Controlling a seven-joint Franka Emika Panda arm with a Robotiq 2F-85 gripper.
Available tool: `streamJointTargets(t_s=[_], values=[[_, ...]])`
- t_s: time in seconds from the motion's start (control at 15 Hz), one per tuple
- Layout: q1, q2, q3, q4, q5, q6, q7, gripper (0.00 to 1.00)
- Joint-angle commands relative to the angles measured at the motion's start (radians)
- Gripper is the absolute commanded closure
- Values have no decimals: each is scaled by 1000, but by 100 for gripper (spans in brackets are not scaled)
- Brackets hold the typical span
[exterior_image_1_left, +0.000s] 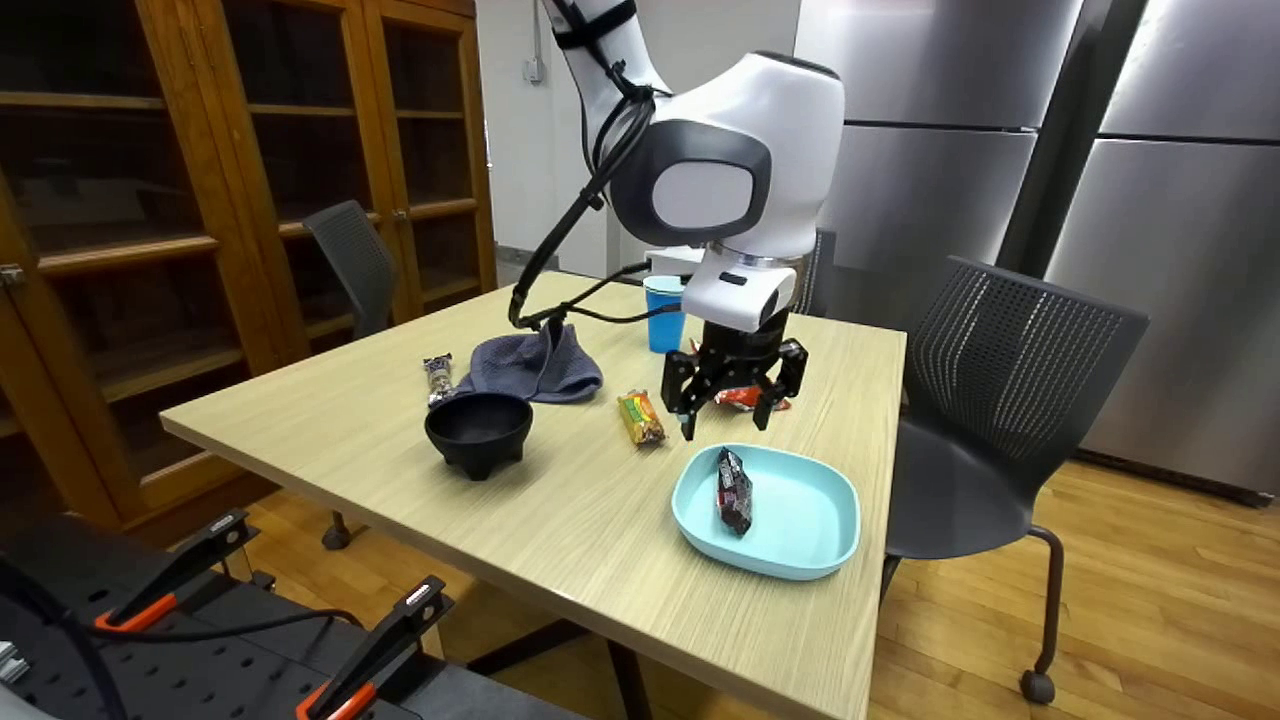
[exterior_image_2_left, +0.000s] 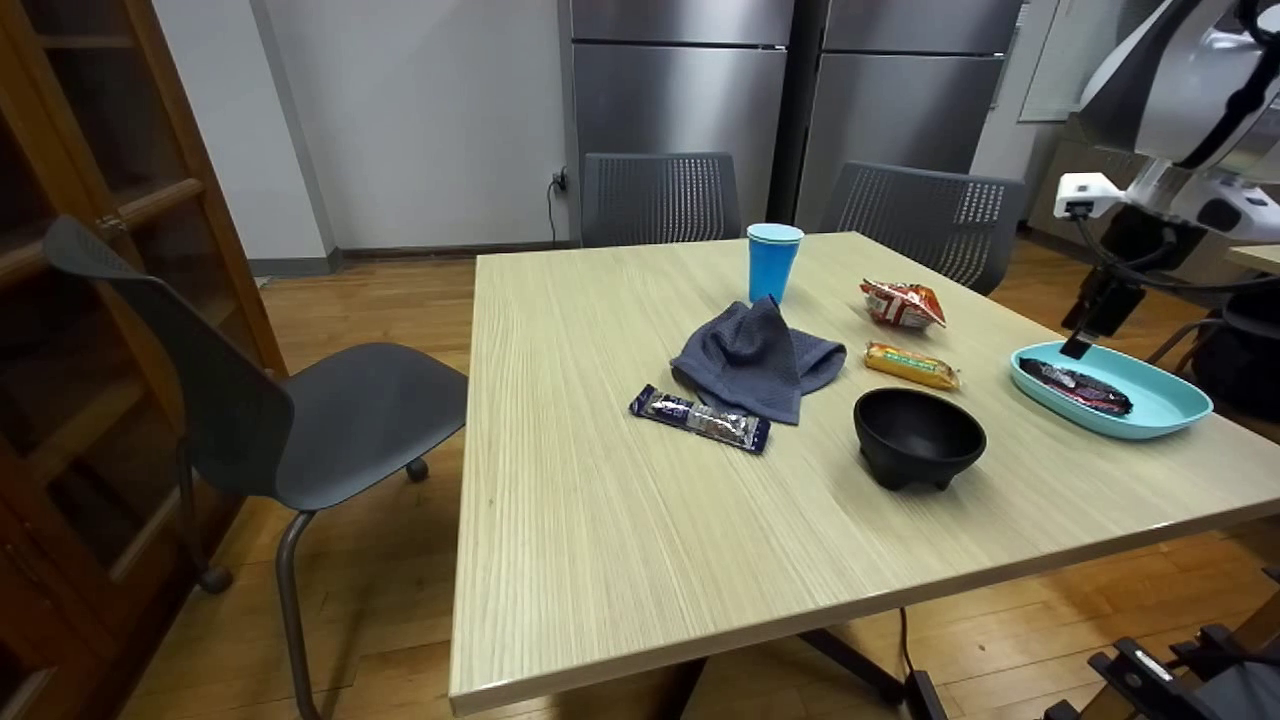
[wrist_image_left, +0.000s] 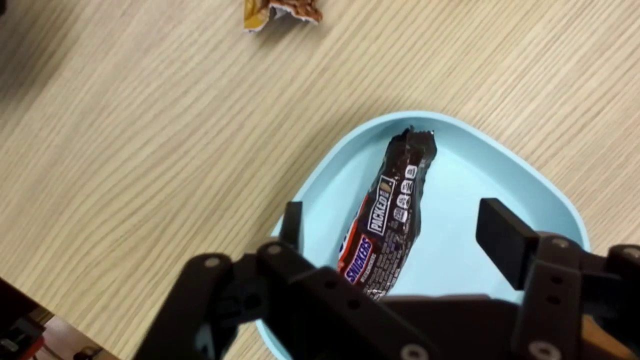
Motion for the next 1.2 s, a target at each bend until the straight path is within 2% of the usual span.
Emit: streamJointTargets(t_s=[0.0,0.2,0.27,0.47,1.13], values=[[21,-84,29,-51,10,29,-31,0],[37,-98,87,-43,38,76,-69,0],[36,-53,43,-9,1,41,-15,0],[54,-63,71,-10,12,59,-27,0],[53,-64,70,-14,12,63,-35,0]])
